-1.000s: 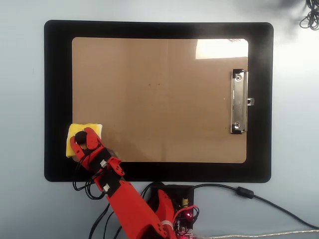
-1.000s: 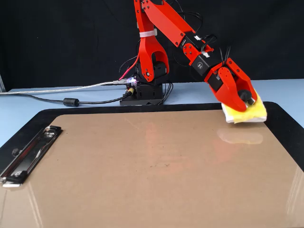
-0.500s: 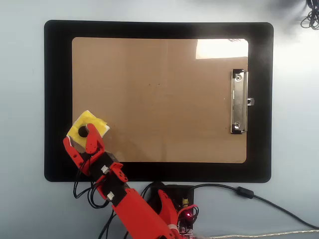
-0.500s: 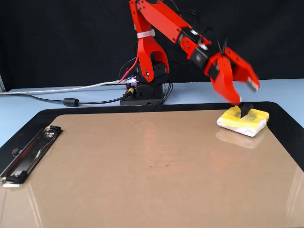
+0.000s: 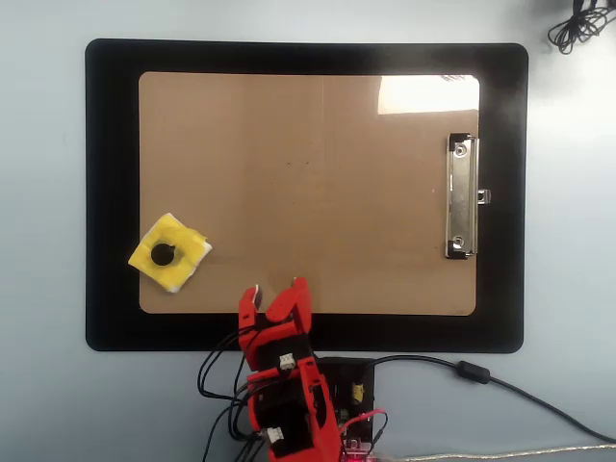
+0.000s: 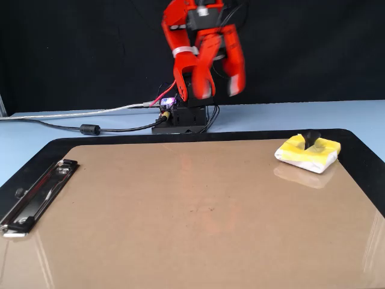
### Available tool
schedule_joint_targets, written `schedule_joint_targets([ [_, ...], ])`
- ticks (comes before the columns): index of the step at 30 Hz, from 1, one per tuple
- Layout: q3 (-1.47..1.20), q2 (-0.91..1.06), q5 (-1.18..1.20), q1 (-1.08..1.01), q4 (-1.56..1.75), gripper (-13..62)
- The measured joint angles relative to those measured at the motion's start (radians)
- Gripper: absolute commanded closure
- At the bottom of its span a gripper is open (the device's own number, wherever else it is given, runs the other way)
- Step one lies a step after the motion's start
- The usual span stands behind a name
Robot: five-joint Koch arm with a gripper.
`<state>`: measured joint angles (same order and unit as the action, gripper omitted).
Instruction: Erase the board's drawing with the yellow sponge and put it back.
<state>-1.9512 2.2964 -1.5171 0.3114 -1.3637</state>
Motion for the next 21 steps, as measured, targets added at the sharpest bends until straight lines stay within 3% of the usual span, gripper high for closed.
schedule_joint_targets([
  [5, -0.178, 0.000, 0.305, -0.327, -0.026, 16.1],
  [10, -0.370, 0.005, 0.316, -0.344, -0.029, 16.0],
  [13, -0.416, 0.005, 0.302, -0.359, -0.029, 16.1],
  [21, -0.462, 0.005, -0.002, -0.365, -0.181, 15.9],
])
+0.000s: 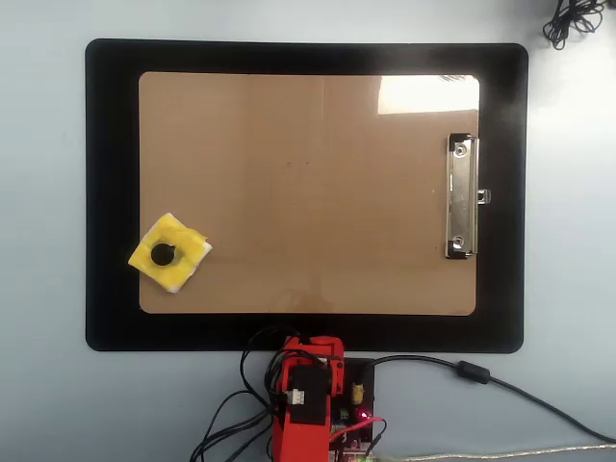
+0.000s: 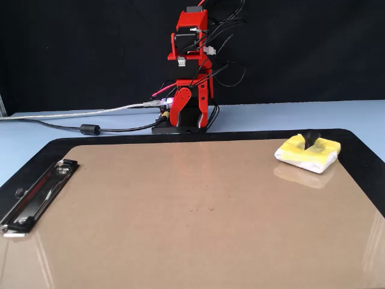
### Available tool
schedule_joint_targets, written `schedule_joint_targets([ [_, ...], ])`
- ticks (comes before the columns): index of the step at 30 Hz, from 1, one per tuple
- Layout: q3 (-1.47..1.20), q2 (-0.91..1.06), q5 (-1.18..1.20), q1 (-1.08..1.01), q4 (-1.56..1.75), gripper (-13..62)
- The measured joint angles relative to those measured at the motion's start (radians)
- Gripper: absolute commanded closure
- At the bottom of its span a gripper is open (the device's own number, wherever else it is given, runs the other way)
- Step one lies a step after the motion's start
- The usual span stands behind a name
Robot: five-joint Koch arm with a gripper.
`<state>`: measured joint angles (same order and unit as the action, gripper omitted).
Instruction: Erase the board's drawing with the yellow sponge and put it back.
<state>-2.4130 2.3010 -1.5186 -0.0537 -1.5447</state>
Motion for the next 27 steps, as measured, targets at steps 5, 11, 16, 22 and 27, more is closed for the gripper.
schedule_joint_targets([
  [5, -0.051, 0.000, 0.002, 0.002, -0.009, 15.8],
  [11, -0.054, 0.000, 0.002, 0.002, -0.005, 15.3],
  [16, -0.054, 0.000, 0.002, 0.020, -0.005, 15.2],
  [22, -0.054, 0.000, 0.002, 0.020, -0.005, 15.2],
  [27, -0.054, 0.000, 0.002, 0.020, -0.005, 15.2],
])
